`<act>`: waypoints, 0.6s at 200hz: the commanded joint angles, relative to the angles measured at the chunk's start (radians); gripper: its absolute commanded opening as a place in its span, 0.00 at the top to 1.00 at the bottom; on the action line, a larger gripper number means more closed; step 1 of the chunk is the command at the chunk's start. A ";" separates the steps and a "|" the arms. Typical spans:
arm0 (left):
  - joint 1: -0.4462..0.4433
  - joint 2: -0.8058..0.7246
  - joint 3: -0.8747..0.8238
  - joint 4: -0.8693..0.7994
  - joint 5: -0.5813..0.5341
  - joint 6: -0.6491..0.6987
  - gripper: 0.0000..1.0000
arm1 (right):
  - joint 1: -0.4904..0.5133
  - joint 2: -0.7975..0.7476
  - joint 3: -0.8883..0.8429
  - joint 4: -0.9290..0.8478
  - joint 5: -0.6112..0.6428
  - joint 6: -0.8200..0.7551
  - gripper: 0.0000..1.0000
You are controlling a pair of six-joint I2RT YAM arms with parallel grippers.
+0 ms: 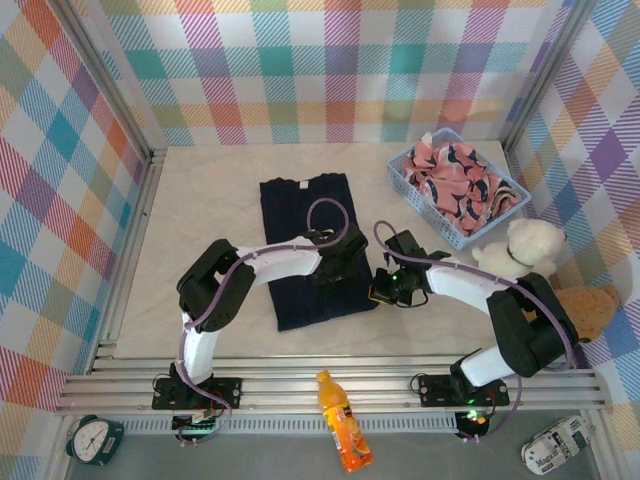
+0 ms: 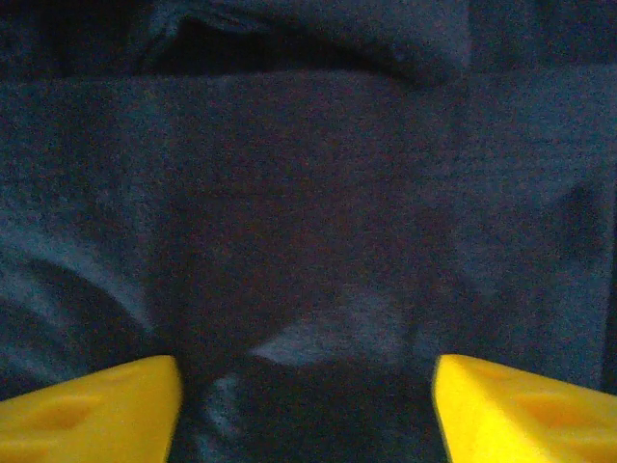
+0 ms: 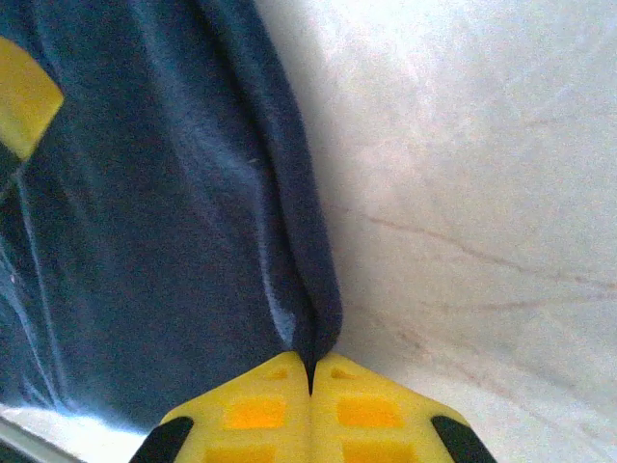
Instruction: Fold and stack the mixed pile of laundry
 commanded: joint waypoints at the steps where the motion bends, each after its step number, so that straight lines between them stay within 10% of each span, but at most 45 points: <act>1: 0.021 -0.159 -0.003 -0.153 0.016 -0.007 0.20 | 0.005 -0.033 0.000 -0.030 -0.054 0.049 1.00; 120: 0.016 -0.983 -0.785 -0.144 0.009 -0.678 0.49 | 0.005 0.013 -0.038 0.010 -0.104 0.044 1.00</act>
